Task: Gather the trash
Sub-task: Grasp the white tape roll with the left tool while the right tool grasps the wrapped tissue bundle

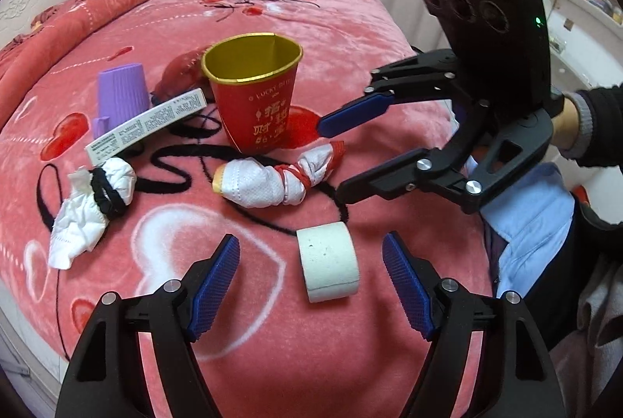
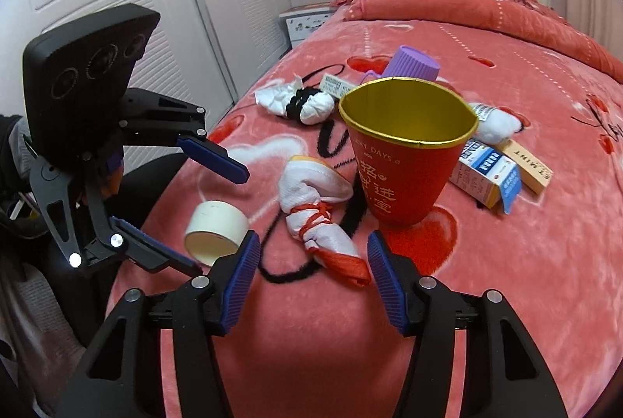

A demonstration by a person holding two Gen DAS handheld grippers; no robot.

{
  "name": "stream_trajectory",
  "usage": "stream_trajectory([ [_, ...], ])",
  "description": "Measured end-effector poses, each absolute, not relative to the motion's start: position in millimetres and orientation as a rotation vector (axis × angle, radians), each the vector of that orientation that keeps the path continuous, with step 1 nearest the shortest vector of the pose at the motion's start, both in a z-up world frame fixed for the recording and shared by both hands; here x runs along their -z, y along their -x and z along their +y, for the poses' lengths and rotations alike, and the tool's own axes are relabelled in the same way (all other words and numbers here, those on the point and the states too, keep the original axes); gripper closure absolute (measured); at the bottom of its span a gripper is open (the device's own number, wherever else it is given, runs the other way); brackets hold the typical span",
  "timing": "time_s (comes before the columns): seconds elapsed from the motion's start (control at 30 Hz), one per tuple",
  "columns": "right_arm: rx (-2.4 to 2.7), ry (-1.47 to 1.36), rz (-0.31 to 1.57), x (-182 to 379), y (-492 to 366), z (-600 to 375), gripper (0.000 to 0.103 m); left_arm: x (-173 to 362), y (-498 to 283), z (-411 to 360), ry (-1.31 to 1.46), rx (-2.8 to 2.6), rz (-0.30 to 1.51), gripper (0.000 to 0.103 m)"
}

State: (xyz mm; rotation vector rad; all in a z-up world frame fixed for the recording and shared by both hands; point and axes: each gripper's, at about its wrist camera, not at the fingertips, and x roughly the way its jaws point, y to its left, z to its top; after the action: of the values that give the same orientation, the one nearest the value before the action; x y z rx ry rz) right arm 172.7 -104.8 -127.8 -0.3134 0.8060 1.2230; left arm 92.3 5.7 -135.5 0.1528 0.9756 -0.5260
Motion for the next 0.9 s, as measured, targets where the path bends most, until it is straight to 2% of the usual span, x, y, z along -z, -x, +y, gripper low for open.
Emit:
stream_trajectory([
  [0.07,-1.229,0.338,0.799,131,-174,-101,0.048,139,-95,6,-0.137,0.552,0.989,0.044],
  [0.17,-1.243,0.363,0.793,136,-176,-95,0.054,144,-98,4,-0.138,0.575,1.004,0.045],
  [0.27,-1.254,0.391,0.792,141,-178,-89,0.067,148,-103,5,-0.13,0.595,1.016,0.057],
  [0.37,-1.252,0.405,0.807,148,-179,-87,0.071,152,-106,10,-0.101,0.601,1.025,0.058],
  [0.57,-1.23,0.386,0.805,154,-181,-89,0.082,154,-106,17,-0.046,0.616,1.02,0.072],
  [0.9,-1.212,0.406,0.783,152,-163,-91,0.086,161,-106,16,0.0,0.6,0.994,0.075],
])
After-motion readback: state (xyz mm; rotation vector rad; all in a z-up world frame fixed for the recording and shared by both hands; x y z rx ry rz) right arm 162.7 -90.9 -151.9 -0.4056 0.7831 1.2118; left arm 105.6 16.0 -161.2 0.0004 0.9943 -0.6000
